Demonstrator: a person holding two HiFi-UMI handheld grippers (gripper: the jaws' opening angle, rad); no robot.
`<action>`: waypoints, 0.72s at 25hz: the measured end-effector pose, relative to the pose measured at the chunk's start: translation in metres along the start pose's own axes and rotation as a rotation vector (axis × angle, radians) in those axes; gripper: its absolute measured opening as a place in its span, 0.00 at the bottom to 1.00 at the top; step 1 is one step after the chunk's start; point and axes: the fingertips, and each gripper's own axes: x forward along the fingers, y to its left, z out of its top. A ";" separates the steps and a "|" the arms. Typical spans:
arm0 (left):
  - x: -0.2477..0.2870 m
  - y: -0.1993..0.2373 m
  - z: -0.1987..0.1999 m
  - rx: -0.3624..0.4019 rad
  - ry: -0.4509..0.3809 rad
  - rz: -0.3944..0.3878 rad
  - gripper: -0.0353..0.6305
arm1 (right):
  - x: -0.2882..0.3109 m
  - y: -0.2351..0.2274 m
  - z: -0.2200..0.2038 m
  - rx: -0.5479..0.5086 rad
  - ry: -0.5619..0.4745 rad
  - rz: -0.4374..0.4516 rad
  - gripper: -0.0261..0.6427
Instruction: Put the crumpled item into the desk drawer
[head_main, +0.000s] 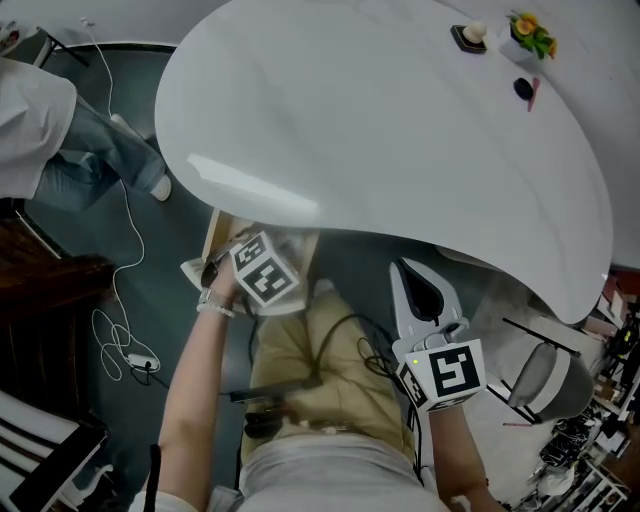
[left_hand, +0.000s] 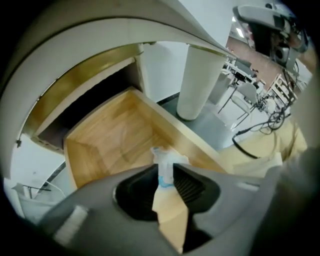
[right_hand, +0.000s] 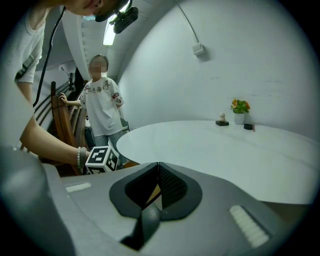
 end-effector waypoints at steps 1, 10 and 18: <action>0.000 0.000 0.000 0.000 -0.003 0.001 0.19 | 0.000 0.000 -0.001 0.000 -0.001 -0.001 0.05; -0.045 0.001 0.020 -0.014 -0.164 0.072 0.06 | -0.007 0.013 0.006 -0.013 0.006 0.018 0.05; -0.112 -0.004 0.017 -0.125 -0.344 0.114 0.05 | -0.016 0.044 0.026 -0.052 0.008 0.064 0.05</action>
